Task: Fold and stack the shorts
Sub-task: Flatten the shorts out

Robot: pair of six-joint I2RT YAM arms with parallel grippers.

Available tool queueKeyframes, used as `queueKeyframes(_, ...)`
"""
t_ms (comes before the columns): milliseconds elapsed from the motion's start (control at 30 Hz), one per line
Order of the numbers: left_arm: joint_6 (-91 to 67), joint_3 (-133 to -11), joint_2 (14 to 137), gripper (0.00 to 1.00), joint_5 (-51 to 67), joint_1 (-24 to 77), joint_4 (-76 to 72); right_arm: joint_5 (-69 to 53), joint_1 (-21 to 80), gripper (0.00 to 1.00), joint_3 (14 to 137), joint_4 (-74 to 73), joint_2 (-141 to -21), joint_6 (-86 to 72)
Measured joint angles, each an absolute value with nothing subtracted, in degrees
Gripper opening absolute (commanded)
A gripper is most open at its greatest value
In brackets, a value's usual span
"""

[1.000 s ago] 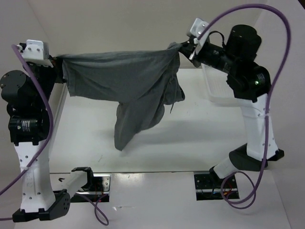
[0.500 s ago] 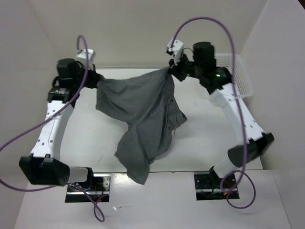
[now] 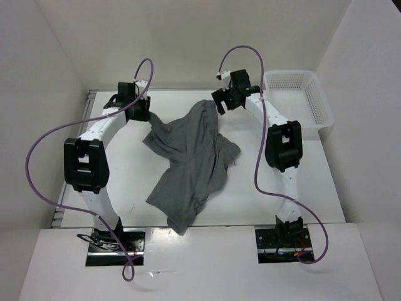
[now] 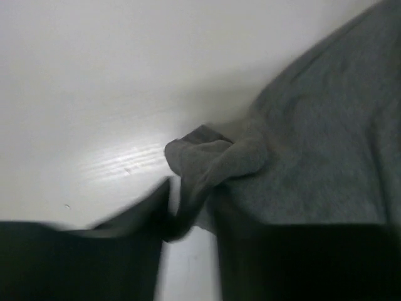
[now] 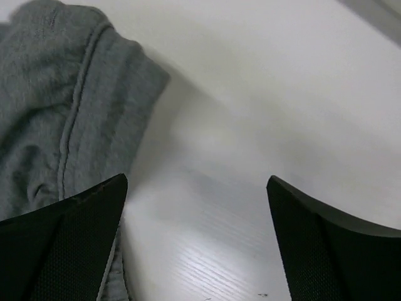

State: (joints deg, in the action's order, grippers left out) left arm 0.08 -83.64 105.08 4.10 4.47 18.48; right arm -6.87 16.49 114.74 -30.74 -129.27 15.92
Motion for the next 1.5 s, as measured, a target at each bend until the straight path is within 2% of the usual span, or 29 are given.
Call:
queueKeyframes(33, -0.12, -85.3, 106.37, 0.7, 3.44, 4.14, 18.28, -6.17, 16.53, 0.98, 115.28, -30.57, -129.29, 15.64)
queueKeyframes(100, 0.1, -86.8, 106.87, 0.75, 2.37, 3.49, 18.09, -5.85, 16.73, 0.99, 115.98, -29.41, -128.68, 15.22)
queueKeyframes(167, -0.14, -88.2, 106.39, 0.75, 1.63, 3.05, 18.87, -6.5, 16.91, 0.99, 115.46, -29.02, -127.02, 15.31)
queueKeyframes(267, -0.23, -86.15, 102.28, 0.74, 2.94, 2.76, 21.3, -10.28, 16.97, 0.97, 108.25, -28.91, -120.01, 17.17)
queueKeyframes(400, -0.21, -72.36, 88.6, 0.74, 8.91, 7.16, 28.8, -16.47, 17.04, 0.87, 92.25, -31.48, -106.69, 21.17)
queueKeyframes(500, -0.16, -62.41, 82.87, 0.74, 13.45, 13.69, 35.35, -18.92, 17.12, 0.84, 82.83, -32.69, -101.34, 24.14)
queueKeyframes(667, -0.21, -52.56, 85.27, 0.75, 15.99, 17.19, 41.21, -19.97, 17.12, 0.84, 73.38, -34.48, -102.21, 27.77)
queueKeyframes(900, -0.21, -50.24, 86.28, 0.75, 15.88, 23.49, 41.76, -20.29, 17.12, 0.86, 70.91, -33.47, -103.79, 27.88)
queueKeyframes(967, -0.19, -49.82, 86.37, 0.75, 16.58, 25.96, 41.06, -20.4, 17.12, 0.81, 70.91, -32.84, -103.85, 27.51)
queueKeyframes(1133, -0.47, -46.87, 87.55, 0.65, 14.0, 27.11, 37.87, -20.38, 17.12, 0.64, 70.67, -30.72, -105.06, 26.57)
queueKeyframes(1267, -0.56, -46.61, 87.55, 0.47, 10.85, 27.2, 37.06, -20.47, 17.12, 0.51, 69.97, -29.45, -106.43, 25.78)
queueKeyframes(1300, -0.49, -46.46, 87.53, 0.41, 10.04, 27.16, 36.8, -20.6, 17.12, 0.41, 69.95, -29.34, -106.89, 25.56)
queueKeyframes(1333, -0.4, -46.3, 87.44, 0.23, 9.26, 27.16, 36.56, -20.86, 17.12, 0.36, 69.95, -29.15, -107.28, 25.36)
queueKeyframes(1367, -0.45, -46.15, 87.33, 0.16, 8.51, 27.14, 36.23, -21.04, 17.12, 0.3, 69.95, -28.84, -107.61, 25.21)
queueKeyframes(1400, -0.25, -45.91, 87.26, 0.1, 7.64, 27.14, 35.7, -21.28, 17.21, 0.19, 69.95, -28.62, -107.94, 25.19)
queueKeyframes(1433, -0.38, -45.74, 87.15, 0.02, 7.2, 27.07, 35.44, -21.39, 17.3, 0.14, 69.97, -28.38, -108.16, 25.08)
queueKeyframes(1467, -0.54, -45.67, 87.09, 0.0, 7.09, 27.03, 35.31, -21.43, 17.45, 0.05, 69.97, -28.21, -108.27, 24.95)
queueKeyframes(1500, -0.54, -45.63, 87.02, 0.0, 6.9, 27.03, 35.29, -21.43, 17.56, 0.0, 69.97, -28.14, -108.27, 25.1)
